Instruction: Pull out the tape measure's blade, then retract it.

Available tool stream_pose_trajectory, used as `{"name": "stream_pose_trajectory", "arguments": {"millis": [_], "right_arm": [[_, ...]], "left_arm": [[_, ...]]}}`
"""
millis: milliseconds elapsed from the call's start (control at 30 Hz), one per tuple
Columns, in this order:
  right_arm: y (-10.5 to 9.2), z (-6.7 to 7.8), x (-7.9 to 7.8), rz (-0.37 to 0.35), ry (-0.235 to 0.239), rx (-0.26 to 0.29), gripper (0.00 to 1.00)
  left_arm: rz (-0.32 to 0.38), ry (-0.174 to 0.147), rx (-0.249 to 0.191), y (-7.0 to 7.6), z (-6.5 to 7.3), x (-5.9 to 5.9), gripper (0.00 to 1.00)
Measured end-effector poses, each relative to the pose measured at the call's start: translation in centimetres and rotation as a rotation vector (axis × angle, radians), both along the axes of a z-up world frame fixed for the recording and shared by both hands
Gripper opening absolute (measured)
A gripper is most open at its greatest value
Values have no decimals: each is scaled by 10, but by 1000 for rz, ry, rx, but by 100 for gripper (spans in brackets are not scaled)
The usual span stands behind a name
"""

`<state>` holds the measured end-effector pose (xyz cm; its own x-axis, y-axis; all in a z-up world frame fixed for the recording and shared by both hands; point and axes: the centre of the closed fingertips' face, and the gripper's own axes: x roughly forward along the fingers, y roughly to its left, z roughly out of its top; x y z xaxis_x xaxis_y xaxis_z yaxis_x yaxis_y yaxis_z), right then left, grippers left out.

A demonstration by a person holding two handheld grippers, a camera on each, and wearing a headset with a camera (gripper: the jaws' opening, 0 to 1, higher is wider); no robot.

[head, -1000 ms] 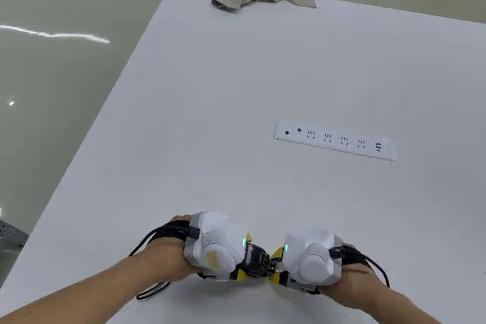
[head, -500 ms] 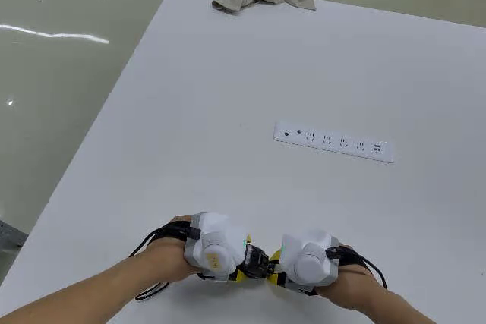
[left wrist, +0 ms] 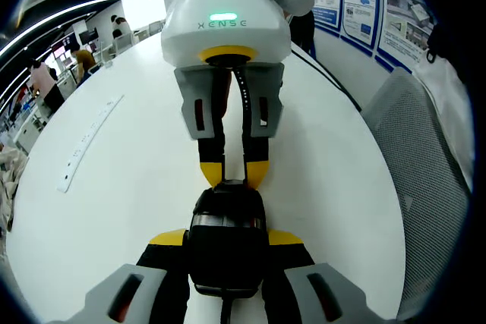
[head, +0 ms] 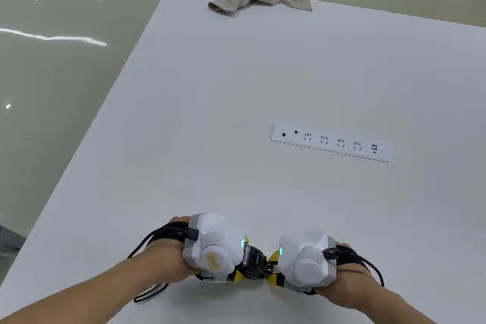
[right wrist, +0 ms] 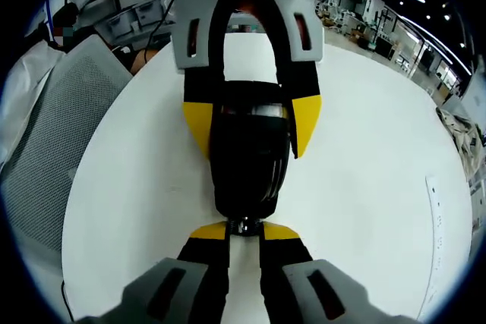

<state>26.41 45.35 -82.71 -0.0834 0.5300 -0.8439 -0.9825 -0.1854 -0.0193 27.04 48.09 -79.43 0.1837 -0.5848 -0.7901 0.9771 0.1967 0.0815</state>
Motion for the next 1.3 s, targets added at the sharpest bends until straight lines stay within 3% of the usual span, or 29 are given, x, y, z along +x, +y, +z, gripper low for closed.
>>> {"name": "stream_pose_trajectory", "arguments": {"millis": [433,1300], "right_arm": [[-3,0,1,7,-4,9,14],[-36,0,6,-13,-14,-10,13]], "left_arm": [[8,11,11,1,-1,1,34],[13,14,29,0,-2,1,33]]}}
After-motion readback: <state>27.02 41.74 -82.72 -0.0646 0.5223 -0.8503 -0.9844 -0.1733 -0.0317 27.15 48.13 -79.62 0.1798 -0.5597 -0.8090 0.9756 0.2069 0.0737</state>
